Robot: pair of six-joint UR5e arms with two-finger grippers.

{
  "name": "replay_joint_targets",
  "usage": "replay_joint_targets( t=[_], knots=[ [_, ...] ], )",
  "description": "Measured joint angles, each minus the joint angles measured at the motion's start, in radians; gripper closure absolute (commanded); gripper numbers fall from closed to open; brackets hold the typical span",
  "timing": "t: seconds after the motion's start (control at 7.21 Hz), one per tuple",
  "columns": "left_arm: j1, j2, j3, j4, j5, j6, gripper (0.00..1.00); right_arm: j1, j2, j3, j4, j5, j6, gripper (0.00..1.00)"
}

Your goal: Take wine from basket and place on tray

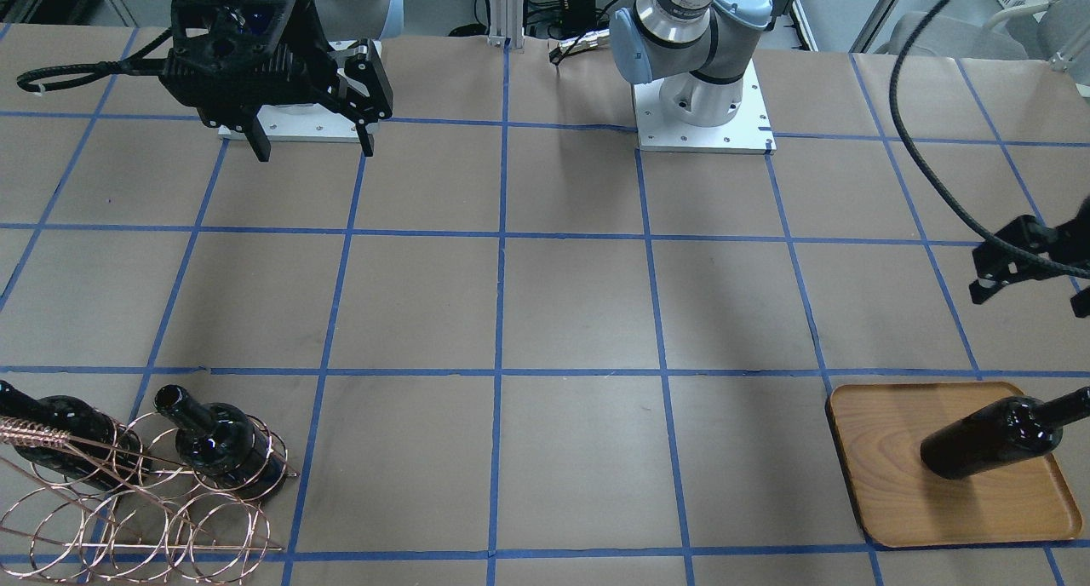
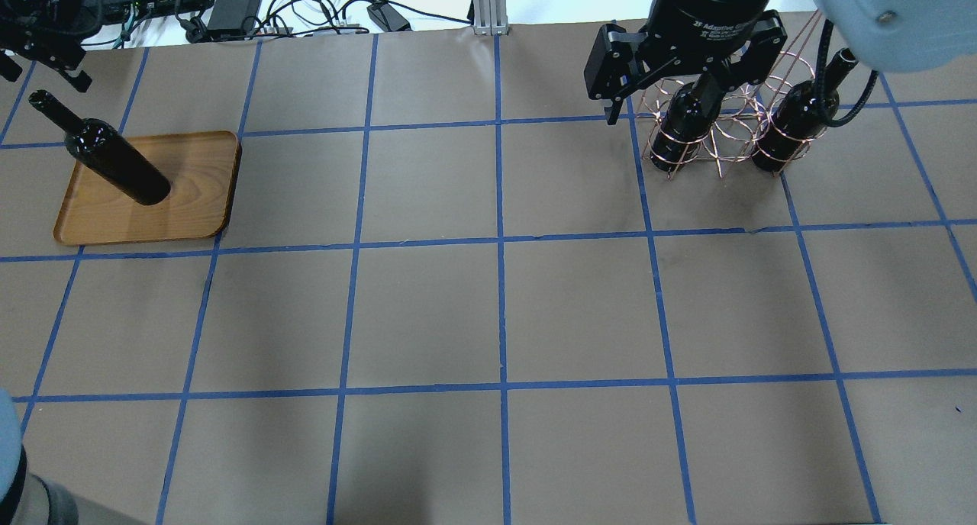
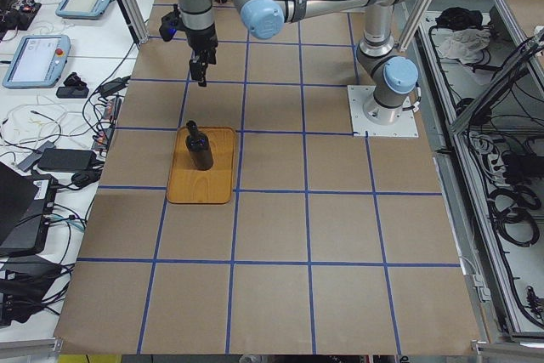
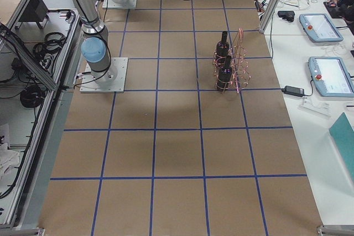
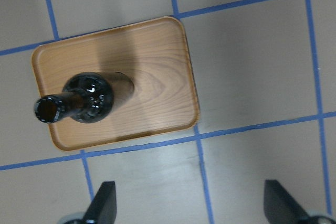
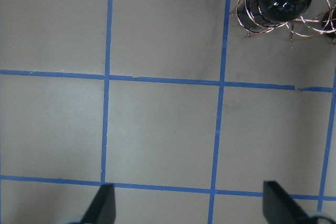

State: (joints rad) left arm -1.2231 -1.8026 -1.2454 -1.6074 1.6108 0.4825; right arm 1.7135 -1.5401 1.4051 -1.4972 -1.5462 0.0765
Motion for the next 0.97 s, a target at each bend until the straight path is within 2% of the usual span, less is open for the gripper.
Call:
replay_joint_targets(
  t=[0.42, 0.69, 0.97],
  knots=[
    [-0.22, 0.12, -0.114, 0.024, -0.004, -0.326, 0.0, 0.0, 0.0, 0.0, 0.0, 0.0, 0.0, 0.0],
    [-0.338, 0.152, -0.215, 0.134, 0.002, -0.404, 0.0, 0.0, 0.0, 0.0, 0.0, 0.0, -0.001, 0.0],
    [-0.361, 0.193, -0.278, 0.164, 0.007, -0.428, 0.0, 0.0, 0.0, 0.0, 0.0, 0.0, 0.0, 0.0]
  ],
)
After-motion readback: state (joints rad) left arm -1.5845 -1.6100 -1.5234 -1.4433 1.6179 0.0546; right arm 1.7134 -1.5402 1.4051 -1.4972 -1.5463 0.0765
